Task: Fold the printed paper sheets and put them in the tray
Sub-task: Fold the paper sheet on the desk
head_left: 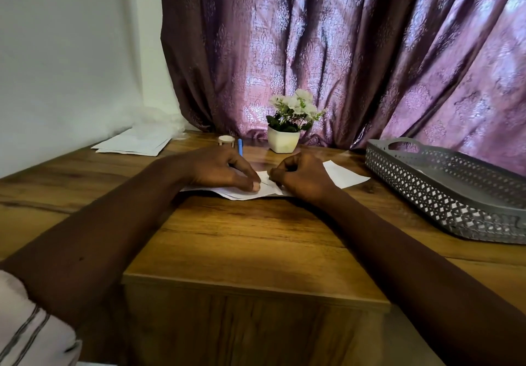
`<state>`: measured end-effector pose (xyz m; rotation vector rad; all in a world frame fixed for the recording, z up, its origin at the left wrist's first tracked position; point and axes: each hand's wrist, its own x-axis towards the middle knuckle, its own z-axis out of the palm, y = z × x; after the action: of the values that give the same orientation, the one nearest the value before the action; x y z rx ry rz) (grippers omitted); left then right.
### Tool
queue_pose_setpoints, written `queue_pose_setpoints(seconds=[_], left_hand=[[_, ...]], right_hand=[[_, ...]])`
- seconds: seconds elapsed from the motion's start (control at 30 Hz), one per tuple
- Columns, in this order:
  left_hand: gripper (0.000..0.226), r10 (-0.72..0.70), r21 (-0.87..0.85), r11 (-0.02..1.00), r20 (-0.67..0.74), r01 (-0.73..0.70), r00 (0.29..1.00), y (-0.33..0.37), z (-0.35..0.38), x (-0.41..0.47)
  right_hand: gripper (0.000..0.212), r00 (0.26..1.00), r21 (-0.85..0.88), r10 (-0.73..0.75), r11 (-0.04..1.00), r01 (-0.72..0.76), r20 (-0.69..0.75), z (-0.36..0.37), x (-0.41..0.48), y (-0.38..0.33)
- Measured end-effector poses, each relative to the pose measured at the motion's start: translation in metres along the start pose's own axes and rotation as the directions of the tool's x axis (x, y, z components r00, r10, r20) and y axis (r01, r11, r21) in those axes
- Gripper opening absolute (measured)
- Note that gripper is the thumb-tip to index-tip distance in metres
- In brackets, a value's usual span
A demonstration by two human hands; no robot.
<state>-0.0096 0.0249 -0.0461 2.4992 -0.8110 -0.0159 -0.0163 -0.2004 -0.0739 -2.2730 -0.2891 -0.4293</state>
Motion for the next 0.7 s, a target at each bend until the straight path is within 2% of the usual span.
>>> queue_pose_setpoints(seconds=[0.13,0.27,0.43,0.5,0.6,0.7], left_hand=[[0.04,0.001,0.069,0.998,-0.022,0.0,1.0,-0.003,0.001,0.002],[0.027,0.034,0.108,0.994,-0.137,-0.019,0.99,-0.004,0.005,0.003],[0.021,-0.019,0.249,0.965,-0.264,0.087,0.964,-0.007,0.005,0.006],[0.019,-0.044,0.221,0.969,-0.293,0.113,0.955,-0.007,0.007,0.008],[0.014,-0.047,0.058,0.996,-0.327,0.069,0.944,-0.007,0.015,0.012],[0.015,-0.033,0.005,0.999,-0.321,0.036,0.946,-0.008,0.016,0.013]], right_hand=[[0.014,0.995,-0.049,-0.095,0.994,0.093,-0.033,-0.008,0.002,0.002],[0.012,0.989,-0.129,-0.069,0.988,0.086,0.132,-0.01,0.002,0.007],[0.009,0.986,-0.023,-0.026,0.999,0.03,0.166,-0.01,0.007,0.014],[0.007,0.982,0.006,-0.021,1.0,0.02,0.187,-0.008,0.008,0.017],[0.008,0.981,0.009,-0.042,0.999,0.041,0.188,-0.005,0.009,0.018],[0.01,0.982,0.002,-0.048,0.999,0.049,0.183,-0.004,0.01,0.019]])
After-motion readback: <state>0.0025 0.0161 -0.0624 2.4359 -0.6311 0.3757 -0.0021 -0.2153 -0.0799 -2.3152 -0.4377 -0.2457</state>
